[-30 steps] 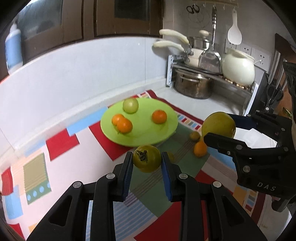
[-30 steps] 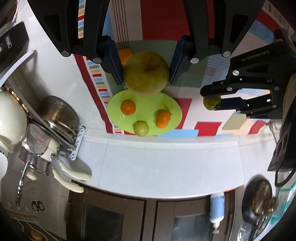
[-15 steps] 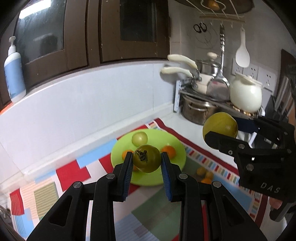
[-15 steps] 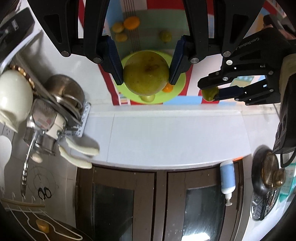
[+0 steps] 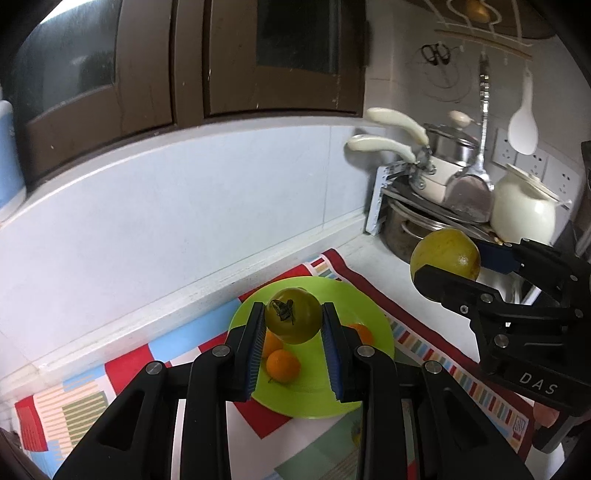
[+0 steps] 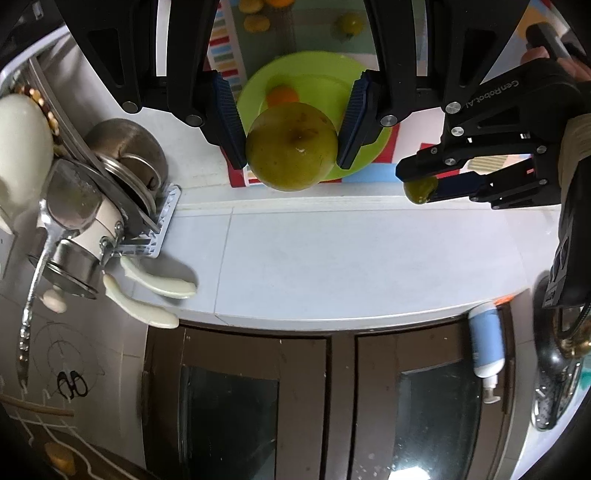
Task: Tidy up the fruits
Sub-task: 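Lift the tomato and yellow-green fruit and carry both toward the green plate, then lower the tomato with the left tool while the right tool lowers the yellow-green fruit onto the plate, opening both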
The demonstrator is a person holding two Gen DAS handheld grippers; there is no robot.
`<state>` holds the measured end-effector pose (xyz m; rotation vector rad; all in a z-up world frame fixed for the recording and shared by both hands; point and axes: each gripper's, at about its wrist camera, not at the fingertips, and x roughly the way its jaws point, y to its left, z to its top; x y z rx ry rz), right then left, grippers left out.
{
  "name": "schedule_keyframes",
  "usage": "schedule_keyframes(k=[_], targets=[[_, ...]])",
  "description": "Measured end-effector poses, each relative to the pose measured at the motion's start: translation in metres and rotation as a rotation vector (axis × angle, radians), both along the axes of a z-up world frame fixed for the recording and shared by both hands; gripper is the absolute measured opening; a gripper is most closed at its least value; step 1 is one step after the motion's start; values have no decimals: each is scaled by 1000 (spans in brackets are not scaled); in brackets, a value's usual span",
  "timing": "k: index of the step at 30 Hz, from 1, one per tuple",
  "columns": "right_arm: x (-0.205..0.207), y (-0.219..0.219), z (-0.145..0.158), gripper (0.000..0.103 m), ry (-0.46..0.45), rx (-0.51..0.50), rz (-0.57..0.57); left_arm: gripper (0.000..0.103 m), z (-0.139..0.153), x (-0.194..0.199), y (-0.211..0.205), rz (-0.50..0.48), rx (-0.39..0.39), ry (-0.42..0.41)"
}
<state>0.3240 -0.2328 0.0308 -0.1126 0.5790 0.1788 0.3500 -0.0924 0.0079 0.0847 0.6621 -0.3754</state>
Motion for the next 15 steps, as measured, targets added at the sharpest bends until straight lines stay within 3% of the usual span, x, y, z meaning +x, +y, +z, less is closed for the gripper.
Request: schedule_keyframes(k=[15], targets=[[98, -17, -58, 51, 175, 54, -6, 30, -57, 81, -8, -12, 37, 120]])
